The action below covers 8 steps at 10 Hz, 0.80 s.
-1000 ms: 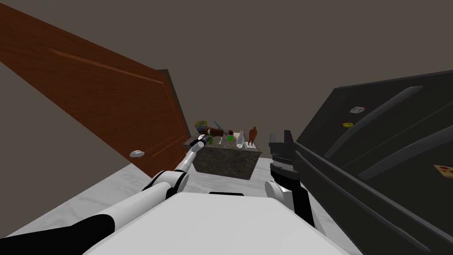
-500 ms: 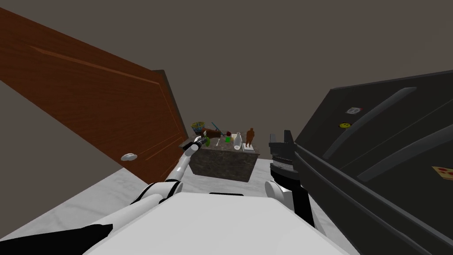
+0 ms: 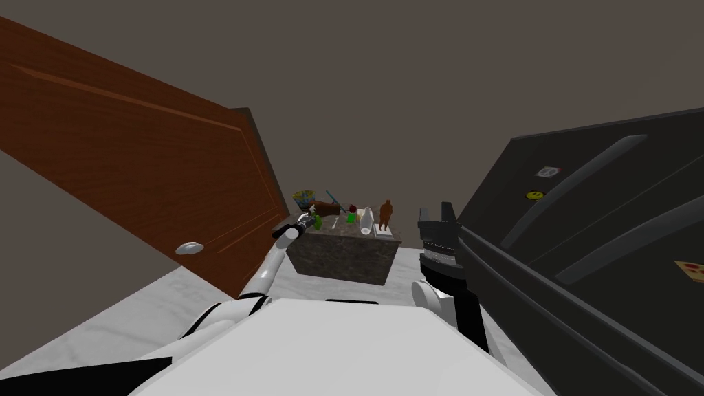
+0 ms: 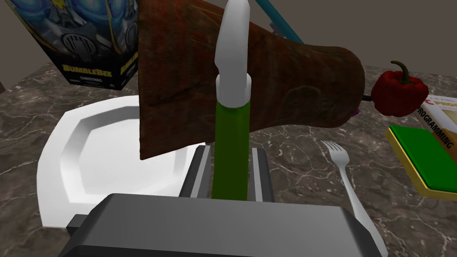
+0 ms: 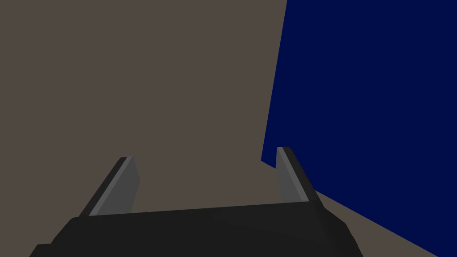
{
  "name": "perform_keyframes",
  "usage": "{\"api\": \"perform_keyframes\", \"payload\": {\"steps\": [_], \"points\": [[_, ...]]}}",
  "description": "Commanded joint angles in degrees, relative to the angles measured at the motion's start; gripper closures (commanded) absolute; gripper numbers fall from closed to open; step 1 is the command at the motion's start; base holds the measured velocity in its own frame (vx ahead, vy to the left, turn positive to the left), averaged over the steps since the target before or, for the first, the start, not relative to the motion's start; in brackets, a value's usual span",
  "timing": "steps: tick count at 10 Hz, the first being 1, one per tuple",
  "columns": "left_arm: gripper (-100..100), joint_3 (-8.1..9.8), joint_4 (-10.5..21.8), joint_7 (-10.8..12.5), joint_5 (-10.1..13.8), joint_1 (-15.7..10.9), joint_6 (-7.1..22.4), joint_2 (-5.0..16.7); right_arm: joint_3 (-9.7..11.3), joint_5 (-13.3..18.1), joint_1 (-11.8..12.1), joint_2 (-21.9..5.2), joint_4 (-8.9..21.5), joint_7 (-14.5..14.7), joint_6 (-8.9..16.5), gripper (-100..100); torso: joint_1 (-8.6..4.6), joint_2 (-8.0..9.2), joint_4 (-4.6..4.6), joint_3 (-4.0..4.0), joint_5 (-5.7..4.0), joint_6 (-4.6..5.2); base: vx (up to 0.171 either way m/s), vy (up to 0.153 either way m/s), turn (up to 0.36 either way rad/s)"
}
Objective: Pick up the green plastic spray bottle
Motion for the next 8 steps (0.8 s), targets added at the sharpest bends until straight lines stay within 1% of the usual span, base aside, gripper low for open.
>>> {"api": "perform_keyframes", "payload": {"steps": [1, 2, 3, 4, 5, 6, 7, 8], "points": [[100, 0.26, -2.9, -1.6, 2.6, 2.9, 0.8, 1.1, 0.0, 0.0, 0.0, 0.0, 0.0, 0.0, 0.0, 0, 0.0, 0.0, 0.0, 0.0, 0.0, 0.0, 0.071, -0.078, -0.003], [100, 0.26, -4.1, -1.6, 2.6, 3.6, 0.8, 1.1, 0.0, 0.0, 0.0, 0.0, 0.0, 0.0, 0.0, 0, -0.02, -0.04, -0.03, -0.03, 0.0, 0.03, 0.039, -0.039, 0.011], [100, 2.09, -5.6, -2.9, 4.8, 5.8, 3.4, 2.3, 0.0, 0.0, 0.0, 0.0, 0.0, 0.0, 0.0, 0, 0.06, 0.01, -0.01, -0.01, 0.01, 0.06, 0.071, -0.064, -0.062], [100, 2.09, -8.1, -2.9, 4.8, 8.0, 3.4, 2.3, 0.0, 0.0, 0.0, 0.0, 0.0, 0.0, 0.0, 0, 0.02, -0.03, -0.01, -0.02, -0.01, 0.02, 0.08, -0.058, -0.001], [100, 2.09, -9.7, -2.9, 4.8, 8.4, 3.4, 2.3, 0.0, 0.0, 0.0, 0.0, 0.0, 0.0, 0.0, 0, 0.02, -0.06, -0.03, -0.05, -0.01, 0.04, 0.035, -0.034, 0.018], [100, 3.93, -11.5, -4.2, 6.9, 10.9, 5.9, 3.5, 0.0, 0.0, 0.0, 0.0, 0.0, 0.0, 0.0, 0, 0.04, 0.02, 0.0, 0.01, -0.01, 0.09, 0.07, -0.082, -0.058], [100, 3.93, -13.2, -4.2, 6.9, 12.6, 5.9, 3.5, 0.0, 0.0, 0.0, 0.0, 0.0, 0.0, 0.0, 0, -0.07, -0.03, 0.01, -0.01, -0.05, 0.06, 0.075, -0.077, -0.002], [100, 3.93, -14.6, -4.2, 6.9, 13.3, 5.9, 3.5, 0.0, 0.0, 0.0, 0.0, 0.0, 0.0, 0.0, 0, -0.1, -0.04, -0.03, -0.04, -0.04, 0.09, 0.028, -0.037, 0.009]]}}
